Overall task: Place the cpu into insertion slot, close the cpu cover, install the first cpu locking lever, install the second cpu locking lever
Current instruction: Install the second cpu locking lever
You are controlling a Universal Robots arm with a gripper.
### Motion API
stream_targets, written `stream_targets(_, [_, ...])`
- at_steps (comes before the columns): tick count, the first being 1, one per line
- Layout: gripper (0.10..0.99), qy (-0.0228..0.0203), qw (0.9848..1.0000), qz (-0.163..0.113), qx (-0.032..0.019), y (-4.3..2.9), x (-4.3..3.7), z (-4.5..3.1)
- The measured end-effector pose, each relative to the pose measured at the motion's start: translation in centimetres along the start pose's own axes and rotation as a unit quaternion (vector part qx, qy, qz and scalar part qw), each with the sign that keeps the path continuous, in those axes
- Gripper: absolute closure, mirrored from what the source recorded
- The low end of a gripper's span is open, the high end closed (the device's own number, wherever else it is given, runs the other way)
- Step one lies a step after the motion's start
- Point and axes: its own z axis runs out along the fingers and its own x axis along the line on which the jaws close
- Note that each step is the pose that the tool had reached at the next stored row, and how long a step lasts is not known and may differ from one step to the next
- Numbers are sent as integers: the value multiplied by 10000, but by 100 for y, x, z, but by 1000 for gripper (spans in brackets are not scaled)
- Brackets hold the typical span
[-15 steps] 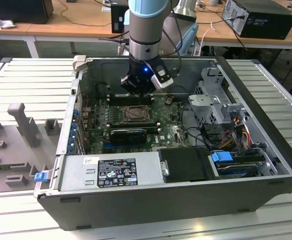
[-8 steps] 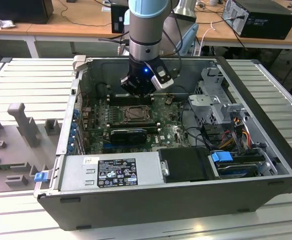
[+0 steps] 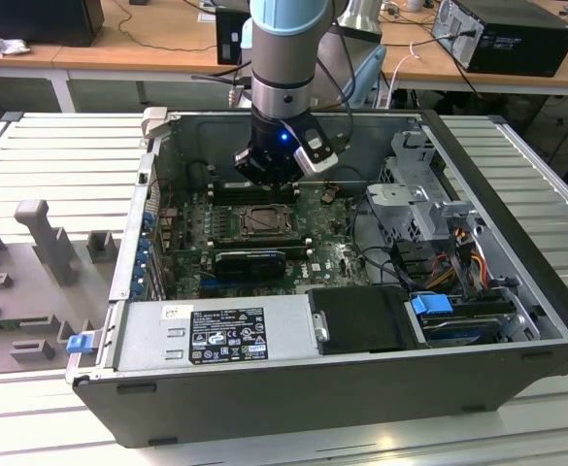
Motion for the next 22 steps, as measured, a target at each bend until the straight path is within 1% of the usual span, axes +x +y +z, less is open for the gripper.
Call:
stream_targets(6, [980, -1, 10000, 0, -1, 1, 0, -15])
stream_targets(10, [980, 0, 10000, 0, 0, 4, -1, -41])
stream_targets(18, [980, -1, 10000, 0, -1, 19, -4, -175])
stream_targets(22, [980, 0, 10000, 0, -1, 24, -5, -213])
